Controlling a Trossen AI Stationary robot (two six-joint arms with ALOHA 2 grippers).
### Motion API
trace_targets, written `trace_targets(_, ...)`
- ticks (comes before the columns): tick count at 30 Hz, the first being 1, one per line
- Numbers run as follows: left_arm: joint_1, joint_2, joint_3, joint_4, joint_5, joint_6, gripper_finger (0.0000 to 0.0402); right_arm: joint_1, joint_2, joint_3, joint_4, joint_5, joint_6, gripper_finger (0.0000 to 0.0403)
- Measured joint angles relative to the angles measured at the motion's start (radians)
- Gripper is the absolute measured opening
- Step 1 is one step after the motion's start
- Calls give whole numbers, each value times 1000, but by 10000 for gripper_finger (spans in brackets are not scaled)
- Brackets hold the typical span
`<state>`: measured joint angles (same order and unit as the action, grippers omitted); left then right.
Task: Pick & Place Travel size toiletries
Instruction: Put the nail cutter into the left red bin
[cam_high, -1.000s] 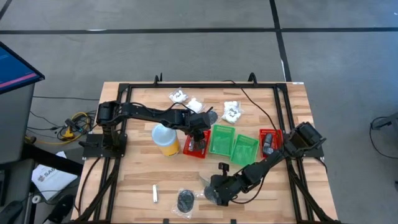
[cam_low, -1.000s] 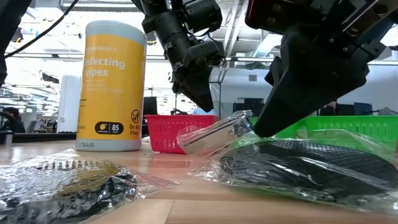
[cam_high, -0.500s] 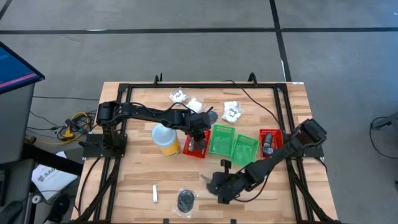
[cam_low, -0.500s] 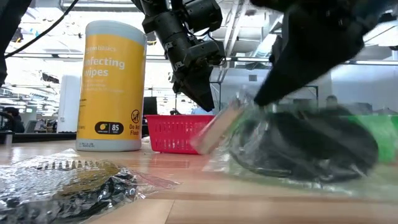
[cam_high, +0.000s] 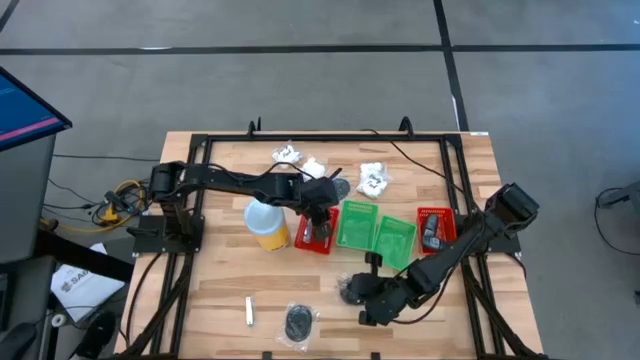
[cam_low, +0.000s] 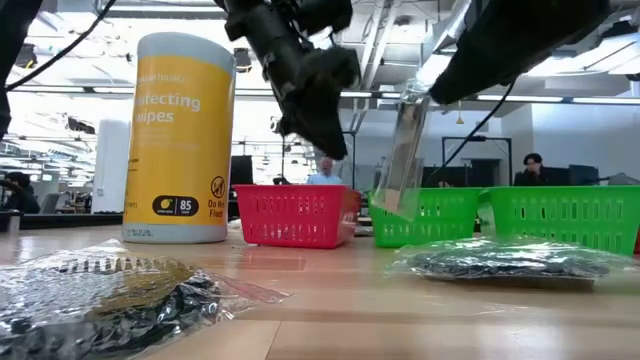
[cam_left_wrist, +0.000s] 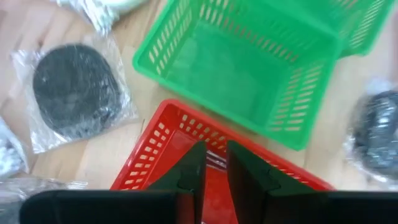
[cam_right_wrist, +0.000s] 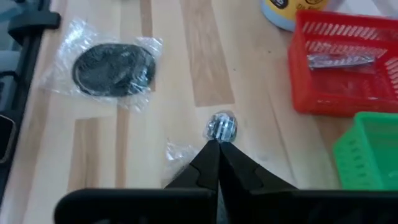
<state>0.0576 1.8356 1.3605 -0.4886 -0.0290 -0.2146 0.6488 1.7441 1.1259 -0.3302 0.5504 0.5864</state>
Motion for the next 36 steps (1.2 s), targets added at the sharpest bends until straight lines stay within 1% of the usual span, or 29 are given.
trace_targets(7, -25, -109, 0, 39, 0, 26, 54, -2, -34, 1, -35, 39, 6, 0)
trace_targets(13, -56, -181, 0, 86, 0, 35, 54, -2, -109, 0, -99, 117, 1, 0)
trace_targets(19, -83, -228, 0, 105, 0, 77, 54, -12, -203, 1, -107, 166, -81, 0)
trace_targets(26, -107, -250, 1, 130, 2, 85, 54, -31, -325, 0, -108, 203, -171, 0)
trace_targets(32, -110, -259, 0, 149, 68, 88, 54, -37, -399, 1, -101, 208, -229, 0)
trace_targets(36, -113, -265, 0, 171, 114, 129, 54, -37, -434, 0, -101, 208, -257, 0)
